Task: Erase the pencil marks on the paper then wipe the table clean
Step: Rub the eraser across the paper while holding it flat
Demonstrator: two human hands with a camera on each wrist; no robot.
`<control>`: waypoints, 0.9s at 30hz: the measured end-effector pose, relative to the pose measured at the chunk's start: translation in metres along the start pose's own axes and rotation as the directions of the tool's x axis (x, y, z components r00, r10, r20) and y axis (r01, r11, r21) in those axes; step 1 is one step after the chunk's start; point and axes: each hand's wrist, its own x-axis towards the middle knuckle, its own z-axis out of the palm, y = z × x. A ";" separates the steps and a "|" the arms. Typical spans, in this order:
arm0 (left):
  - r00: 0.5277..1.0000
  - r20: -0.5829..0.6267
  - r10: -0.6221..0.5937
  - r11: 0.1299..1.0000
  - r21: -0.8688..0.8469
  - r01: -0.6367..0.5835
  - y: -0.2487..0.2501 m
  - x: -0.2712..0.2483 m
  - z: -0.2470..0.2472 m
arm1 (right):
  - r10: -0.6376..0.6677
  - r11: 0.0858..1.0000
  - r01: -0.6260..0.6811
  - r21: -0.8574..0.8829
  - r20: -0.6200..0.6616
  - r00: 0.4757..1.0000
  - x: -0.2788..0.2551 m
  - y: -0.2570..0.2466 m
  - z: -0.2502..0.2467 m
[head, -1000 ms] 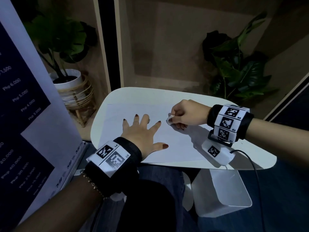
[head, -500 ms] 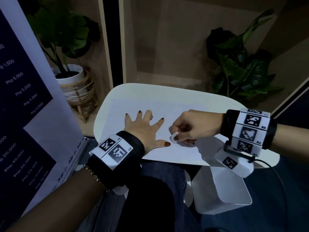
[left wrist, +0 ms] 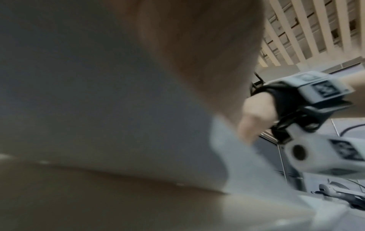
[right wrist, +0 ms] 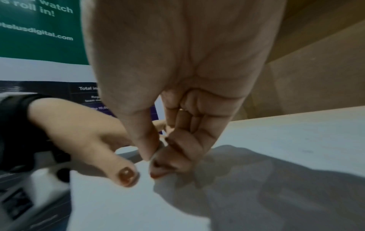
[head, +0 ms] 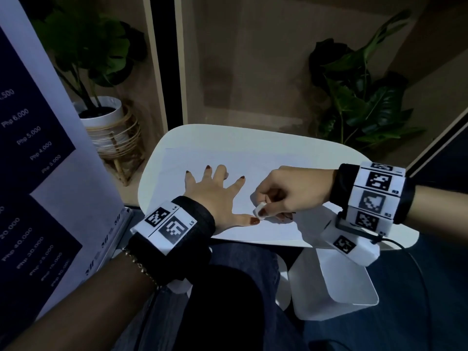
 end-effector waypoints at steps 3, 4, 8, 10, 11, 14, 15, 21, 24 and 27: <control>1.000 -0.008 0.008 1.000 -0.009 -0.008 0.001 -0.001 0.000 | 0.040 0.994 -0.048 -0.096 -0.082 0.996 0.010 0.003 -0.006; 1.000 -0.013 0.007 1.000 -0.014 -0.007 0.001 -0.002 -0.001 | 0.056 0.988 -0.074 -0.138 -0.136 0.989 0.016 0.005 -0.009; 0.999 -0.038 -0.022 0.999 -0.036 0.020 0.002 -0.004 -0.002 | 0.067 0.954 -0.148 -0.261 -0.295 0.953 0.033 0.011 -0.016; 0.999 -0.047 -0.025 0.999 -0.040 0.023 0.001 -0.004 -0.002 | 0.042 0.971 -0.101 -0.215 -0.261 0.964 0.027 0.012 -0.012; 0.999 -0.047 -0.025 0.999 -0.042 0.023 0.001 -0.003 -0.002 | 0.025 0.982 -0.063 -0.176 -0.208 0.978 0.021 0.011 -0.008; 0.999 -0.041 -0.023 0.999 -0.039 0.022 0.001 -0.002 -0.001 | -0.012 0.999 0.013 -0.036 0.019 1.000 -0.001 0.008 0.001; 0.999 -0.044 -0.022 0.999 -0.042 0.020 0.000 -0.002 -0.001 | -0.018 1.000 0.018 0.001 0.056 0.998 -0.006 0.009 0.001; 0.999 -0.033 -0.001 0.998 -0.055 -0.001 -0.001 -0.002 -0.001 | 0.160 0.960 -0.042 0.277 -0.417 0.895 -0.020 0.046 -0.039; 0.999 -0.037 0.013 0.998 -0.062 -0.016 -0.001 -0.002 0.000 | 0.232 0.940 -0.090 0.329 -0.422 0.876 -0.024 0.065 -0.042; 0.999 -0.050 0.011 0.998 -0.055 -0.013 0.000 -0.001 0.003 | 0.203 0.954 -0.129 0.270 -0.270 0.941 -0.027 0.072 -0.029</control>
